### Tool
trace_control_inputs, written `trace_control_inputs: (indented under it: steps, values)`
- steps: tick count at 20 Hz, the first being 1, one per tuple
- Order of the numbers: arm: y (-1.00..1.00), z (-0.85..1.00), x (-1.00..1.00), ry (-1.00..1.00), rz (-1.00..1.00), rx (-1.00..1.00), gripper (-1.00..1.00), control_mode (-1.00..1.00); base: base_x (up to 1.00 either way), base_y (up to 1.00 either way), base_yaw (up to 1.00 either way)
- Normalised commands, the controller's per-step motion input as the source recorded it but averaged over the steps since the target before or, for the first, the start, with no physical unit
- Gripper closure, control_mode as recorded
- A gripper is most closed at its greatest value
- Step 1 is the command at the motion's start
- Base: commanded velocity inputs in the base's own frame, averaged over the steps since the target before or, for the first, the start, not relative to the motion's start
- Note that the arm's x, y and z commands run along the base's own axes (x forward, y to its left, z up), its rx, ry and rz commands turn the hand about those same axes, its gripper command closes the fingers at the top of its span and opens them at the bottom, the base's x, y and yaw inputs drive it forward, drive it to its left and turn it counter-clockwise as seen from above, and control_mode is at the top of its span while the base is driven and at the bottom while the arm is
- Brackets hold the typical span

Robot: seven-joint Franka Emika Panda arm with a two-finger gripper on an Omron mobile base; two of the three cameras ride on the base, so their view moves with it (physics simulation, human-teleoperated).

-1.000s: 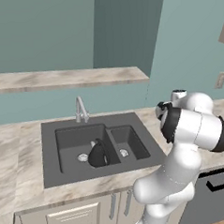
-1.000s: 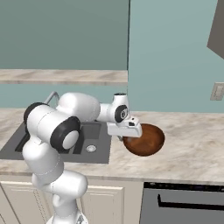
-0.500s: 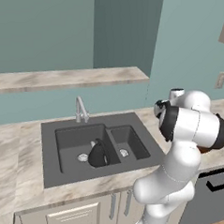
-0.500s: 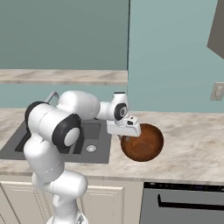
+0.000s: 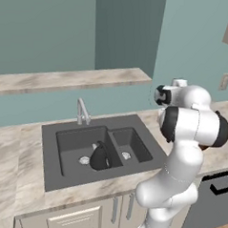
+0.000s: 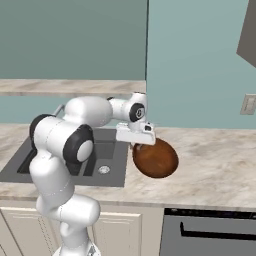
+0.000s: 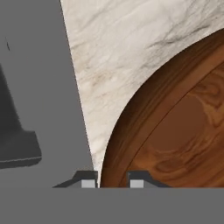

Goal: Place the kettle in the left basin and the bowl in the right basin of the sink.

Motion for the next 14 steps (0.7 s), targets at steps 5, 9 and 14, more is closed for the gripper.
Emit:
trace_control_inputs:
  steps: [5,9,14]
  values:
    - [0.47,0.58,0.15,0.14,0.31,0.1,1.0,-1.0,0.0,0.0,0.0]
    - [0.6,0.5,0.02,0.18,0.29,0.07,1.0,-1.0,0.0,0.0,0.0]
    - [0.63,0.21,0.0,0.19,0.25,0.15,1.0,-1.0,0.0,0.0,0.0]
